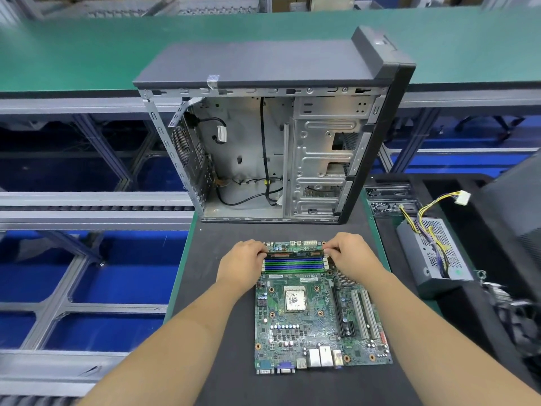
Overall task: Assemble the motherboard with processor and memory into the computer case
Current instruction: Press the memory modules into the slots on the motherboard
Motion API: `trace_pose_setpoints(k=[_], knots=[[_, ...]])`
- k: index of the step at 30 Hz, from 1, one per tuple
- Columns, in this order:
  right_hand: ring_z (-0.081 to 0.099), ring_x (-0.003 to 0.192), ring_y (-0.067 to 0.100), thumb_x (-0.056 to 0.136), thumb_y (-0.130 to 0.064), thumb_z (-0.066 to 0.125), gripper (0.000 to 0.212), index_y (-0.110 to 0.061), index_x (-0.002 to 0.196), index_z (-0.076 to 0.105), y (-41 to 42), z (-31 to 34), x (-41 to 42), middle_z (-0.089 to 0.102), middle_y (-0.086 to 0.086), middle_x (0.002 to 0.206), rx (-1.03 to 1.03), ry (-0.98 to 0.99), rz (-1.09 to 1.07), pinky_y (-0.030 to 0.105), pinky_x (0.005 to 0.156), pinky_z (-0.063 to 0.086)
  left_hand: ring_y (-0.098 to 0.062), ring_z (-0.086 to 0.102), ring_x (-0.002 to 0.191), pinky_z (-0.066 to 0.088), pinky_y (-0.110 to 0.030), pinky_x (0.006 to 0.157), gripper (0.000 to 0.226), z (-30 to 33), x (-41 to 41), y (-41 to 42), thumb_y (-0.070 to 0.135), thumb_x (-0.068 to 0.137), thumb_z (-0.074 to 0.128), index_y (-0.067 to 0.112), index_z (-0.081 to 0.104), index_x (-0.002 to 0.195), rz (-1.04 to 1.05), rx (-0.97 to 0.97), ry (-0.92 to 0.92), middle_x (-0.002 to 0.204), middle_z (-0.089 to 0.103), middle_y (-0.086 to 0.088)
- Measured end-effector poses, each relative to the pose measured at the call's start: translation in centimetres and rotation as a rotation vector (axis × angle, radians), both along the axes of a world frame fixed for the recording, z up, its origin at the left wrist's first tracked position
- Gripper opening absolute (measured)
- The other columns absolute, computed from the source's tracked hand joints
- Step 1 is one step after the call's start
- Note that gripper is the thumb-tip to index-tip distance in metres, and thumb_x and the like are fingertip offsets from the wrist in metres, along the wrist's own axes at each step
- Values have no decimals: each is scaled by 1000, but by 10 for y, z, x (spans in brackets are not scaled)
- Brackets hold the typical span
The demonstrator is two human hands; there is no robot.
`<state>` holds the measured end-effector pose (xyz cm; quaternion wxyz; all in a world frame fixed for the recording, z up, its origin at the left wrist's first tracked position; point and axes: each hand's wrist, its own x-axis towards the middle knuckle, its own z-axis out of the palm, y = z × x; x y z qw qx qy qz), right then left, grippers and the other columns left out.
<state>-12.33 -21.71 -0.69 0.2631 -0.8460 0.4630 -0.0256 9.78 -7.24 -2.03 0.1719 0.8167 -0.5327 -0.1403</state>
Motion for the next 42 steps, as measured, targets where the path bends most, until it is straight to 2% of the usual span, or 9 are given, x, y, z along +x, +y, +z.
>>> trace_pose_setpoints(k=[4, 9, 13, 19, 25, 30, 33, 38, 42], knots=[[65, 94, 24, 102, -16, 58, 22, -9, 102, 79, 2, 0, 1, 68, -3, 108, -10, -8, -1, 39, 88, 54, -13, 54, 101, 52, -34, 75, 16, 3, -1, 0, 33, 99, 53, 27, 66, 107, -28, 12, -34, 103, 63, 12], [64, 107, 22, 103, -15, 57, 23, -14, 112, 78, 0, 0, -4, 71, -1, 118, 20, -46, -34, 37, 100, 51, -14, 54, 99, 51, -36, 76, 17, 4, -5, -3, 30, 101, 49, 26, 65, 99, 17, 19, -22, 100, 63, 11], [61, 95, 14, 102, -10, 58, 23, -15, 113, 77, 0, -2, -9, 72, -1, 114, 39, -128, -61, 30, 95, 50, -13, 54, 96, 51, -35, 75, 16, 3, -5, -2, 30, 100, 52, 26, 67, 97, 33, -9, 4, 98, 64, 13], [60, 93, 10, 99, -21, 65, 15, -18, 105, 78, 0, -2, -5, 69, -8, 105, 49, -155, -16, 28, 92, 49, -13, 54, 96, 49, -34, 73, 15, 3, -5, -1, 30, 101, 52, 26, 66, 97, 27, -6, -15, 98, 64, 13], [63, 102, 19, 100, -21, 63, 16, -18, 101, 79, 1, -4, -3, 70, -4, 110, 65, -93, -6, 34, 94, 51, -19, 52, 110, 41, -35, 91, 30, 8, -12, -8, 38, 100, 50, 29, 60, 127, -231, -15, -265, 119, 61, 11], [63, 106, 20, 100, -22, 62, 18, -18, 106, 79, 5, -6, -4, 71, -2, 113, 60, -92, -23, 39, 98, 51, -22, 54, 105, 38, -37, 89, 26, 15, -43, -35, 33, 104, 44, 25, 68, 109, -298, 91, -353, 110, 65, 6], [62, 103, 22, 100, -23, 62, 17, -19, 102, 79, 5, -5, -3, 69, -3, 110, 50, -62, -1, 39, 96, 51, -24, 55, 104, 41, -38, 88, 23, 13, -43, -38, 32, 103, 47, 22, 67, 108, -275, 141, -364, 109, 64, 2], [62, 89, 16, 96, -20, 64, 14, -17, 92, 77, 7, -6, -2, 69, -3, 96, 55, -88, -14, 38, 91, 54, -21, 53, 105, 44, -38, 90, 32, 8, -16, -20, 44, 102, 45, 27, 69, 112, -207, 97, -172, 110, 63, 5], [67, 76, 8, 91, -41, 72, 33, -11, 77, 74, 6, -5, 4, 73, 0, 76, 150, -146, -150, 36, 76, 58, -19, 56, 98, 50, -38, 83, 32, 6, 0, -12, 53, 93, 58, 23, 66, 101, 218, 10, 204, 94, 59, 5]])
